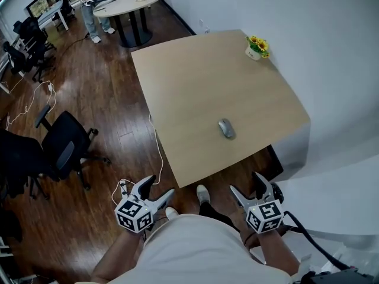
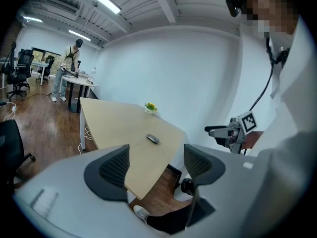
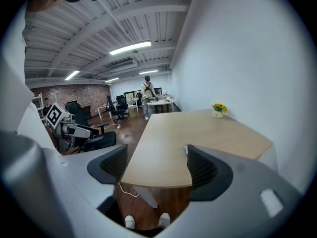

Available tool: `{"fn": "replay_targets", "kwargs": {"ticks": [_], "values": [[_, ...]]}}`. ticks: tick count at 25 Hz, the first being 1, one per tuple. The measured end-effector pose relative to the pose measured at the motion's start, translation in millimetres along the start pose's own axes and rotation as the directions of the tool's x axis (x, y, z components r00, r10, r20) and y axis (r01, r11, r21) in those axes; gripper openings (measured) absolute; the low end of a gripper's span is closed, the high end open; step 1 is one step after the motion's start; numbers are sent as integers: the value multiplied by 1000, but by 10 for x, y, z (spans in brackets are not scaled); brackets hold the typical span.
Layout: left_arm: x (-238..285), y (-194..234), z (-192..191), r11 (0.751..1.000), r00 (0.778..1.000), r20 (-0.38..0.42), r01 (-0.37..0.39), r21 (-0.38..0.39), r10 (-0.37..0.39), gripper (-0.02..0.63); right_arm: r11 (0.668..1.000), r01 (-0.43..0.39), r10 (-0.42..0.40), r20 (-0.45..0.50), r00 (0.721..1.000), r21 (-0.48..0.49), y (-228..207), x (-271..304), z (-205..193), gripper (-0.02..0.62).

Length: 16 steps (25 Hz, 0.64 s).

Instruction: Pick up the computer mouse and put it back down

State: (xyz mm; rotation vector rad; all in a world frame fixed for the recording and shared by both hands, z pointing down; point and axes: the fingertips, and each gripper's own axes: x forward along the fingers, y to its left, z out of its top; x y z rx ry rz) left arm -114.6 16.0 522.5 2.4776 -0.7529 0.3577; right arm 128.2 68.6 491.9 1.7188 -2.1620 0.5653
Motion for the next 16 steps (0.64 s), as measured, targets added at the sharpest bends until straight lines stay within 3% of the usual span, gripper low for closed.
{"fn": "replay_targets", "kwargs": {"ticks": [16], "values": [[-200,71,-83,1000,1000,-2,-9,-4,9,318,1000,-24,24,-17,1000,-18,207,89,-16,382]]}}
